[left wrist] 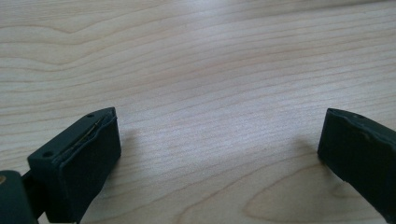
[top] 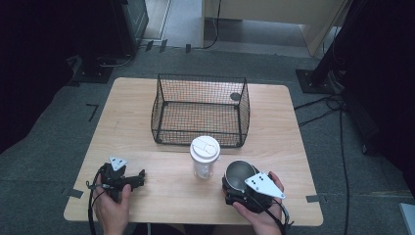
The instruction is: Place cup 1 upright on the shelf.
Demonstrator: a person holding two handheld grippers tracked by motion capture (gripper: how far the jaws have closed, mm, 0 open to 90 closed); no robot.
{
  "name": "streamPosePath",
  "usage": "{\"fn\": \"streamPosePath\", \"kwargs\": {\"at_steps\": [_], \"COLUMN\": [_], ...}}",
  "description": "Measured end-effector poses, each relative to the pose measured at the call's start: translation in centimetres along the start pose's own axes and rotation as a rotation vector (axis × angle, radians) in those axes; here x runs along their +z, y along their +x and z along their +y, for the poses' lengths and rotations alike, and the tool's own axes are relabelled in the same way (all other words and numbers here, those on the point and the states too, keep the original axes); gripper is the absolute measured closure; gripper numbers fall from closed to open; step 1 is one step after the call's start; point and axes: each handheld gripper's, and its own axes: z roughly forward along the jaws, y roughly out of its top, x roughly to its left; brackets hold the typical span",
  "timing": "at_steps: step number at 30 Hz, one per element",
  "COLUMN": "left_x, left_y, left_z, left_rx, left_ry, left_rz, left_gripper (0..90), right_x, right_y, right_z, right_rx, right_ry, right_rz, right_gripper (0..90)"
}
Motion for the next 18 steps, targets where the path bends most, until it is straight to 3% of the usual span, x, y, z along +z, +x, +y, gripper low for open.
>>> {"fn": "streamPosePath", "kwargs": {"at_steps": [18], "left_x": [0.0], "left_y": [0.0], "left_z": [0.0], "left_rx": [0.000], "left_ry": [0.001], "left_rz": [0.000], "left_gripper": [0.1], "right_x": [-0.5], "right_y": [-0.3], "right_z": [3.0], "right_rx": [-0.003], "right_ry": [-0.114], "right_rz": [-0.038], "right_gripper": [7.2]}}
